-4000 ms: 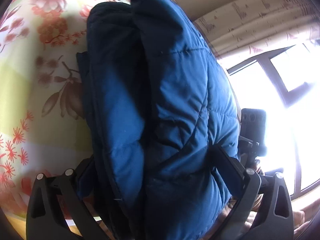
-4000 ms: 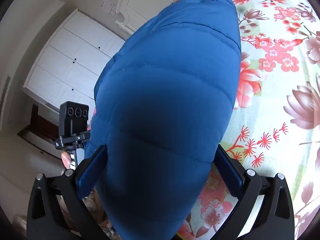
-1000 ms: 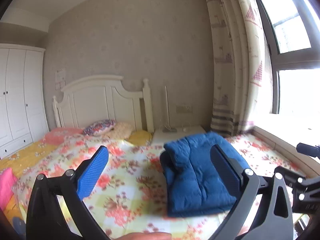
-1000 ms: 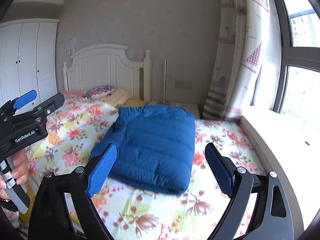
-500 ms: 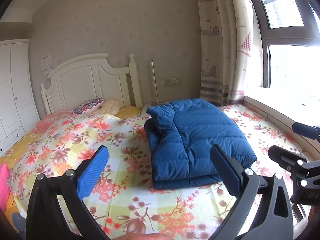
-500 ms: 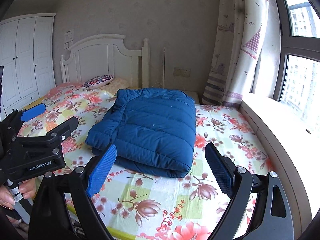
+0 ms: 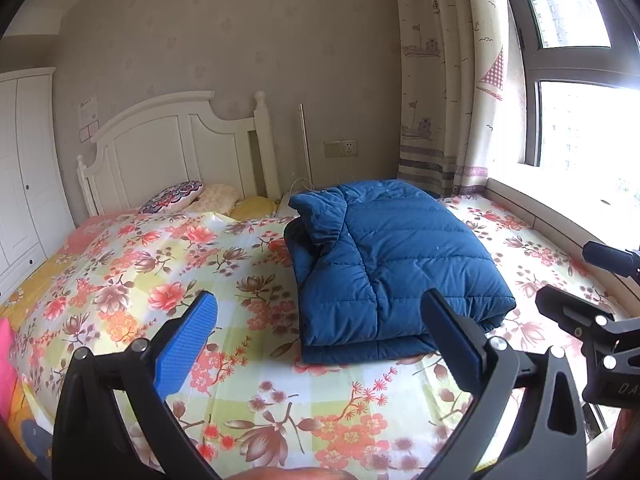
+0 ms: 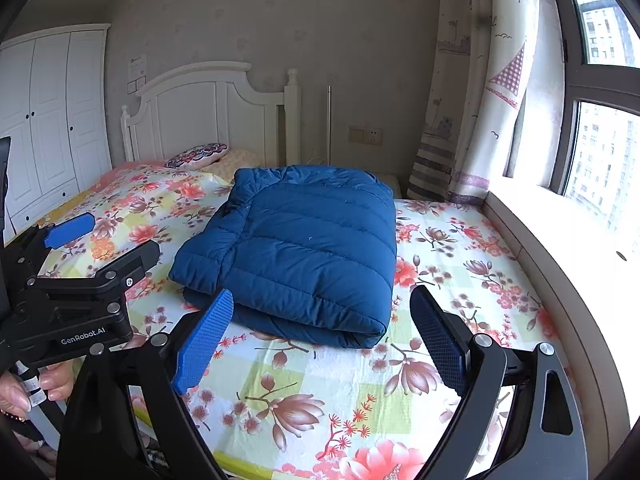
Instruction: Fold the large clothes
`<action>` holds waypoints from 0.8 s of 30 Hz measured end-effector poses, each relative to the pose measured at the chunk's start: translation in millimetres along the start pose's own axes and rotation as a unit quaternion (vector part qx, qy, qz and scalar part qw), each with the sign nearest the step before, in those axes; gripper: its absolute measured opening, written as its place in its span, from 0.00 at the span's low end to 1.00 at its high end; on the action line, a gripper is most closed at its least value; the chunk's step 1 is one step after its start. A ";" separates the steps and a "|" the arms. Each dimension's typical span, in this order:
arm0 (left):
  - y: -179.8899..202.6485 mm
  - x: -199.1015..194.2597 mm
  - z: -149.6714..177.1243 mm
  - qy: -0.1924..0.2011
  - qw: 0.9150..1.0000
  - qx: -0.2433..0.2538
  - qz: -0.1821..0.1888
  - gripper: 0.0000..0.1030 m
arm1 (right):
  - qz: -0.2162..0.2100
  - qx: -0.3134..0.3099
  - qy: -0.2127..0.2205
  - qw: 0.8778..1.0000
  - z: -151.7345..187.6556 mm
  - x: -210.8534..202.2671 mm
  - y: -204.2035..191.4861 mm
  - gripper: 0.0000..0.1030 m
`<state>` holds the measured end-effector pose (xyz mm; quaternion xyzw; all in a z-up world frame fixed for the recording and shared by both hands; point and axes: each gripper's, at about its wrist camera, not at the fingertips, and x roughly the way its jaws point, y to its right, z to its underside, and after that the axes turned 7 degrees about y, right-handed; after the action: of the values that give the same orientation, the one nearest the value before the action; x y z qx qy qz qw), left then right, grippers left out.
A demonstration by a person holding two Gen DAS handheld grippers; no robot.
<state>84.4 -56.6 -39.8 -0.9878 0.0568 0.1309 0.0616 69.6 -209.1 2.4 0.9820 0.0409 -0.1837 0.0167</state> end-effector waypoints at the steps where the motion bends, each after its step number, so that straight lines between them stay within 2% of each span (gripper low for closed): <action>1: -0.4 0.2 -0.1 -0.001 1.000 0.000 -0.001 0.98 | -0.001 0.000 -0.001 1.000 0.2 0.5 0.0 0.84; 24: -0.1 4.8 7.3 -0.018 1.000 -0.001 0.000 0.98 | -0.007 0.004 -0.012 1.000 6.3 6.3 -3.0 0.84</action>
<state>87.2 -55.9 -48.1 -0.9854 0.0551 0.1490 0.0617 72.9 -205.9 -5.8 0.9794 0.0467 -0.1959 0.0121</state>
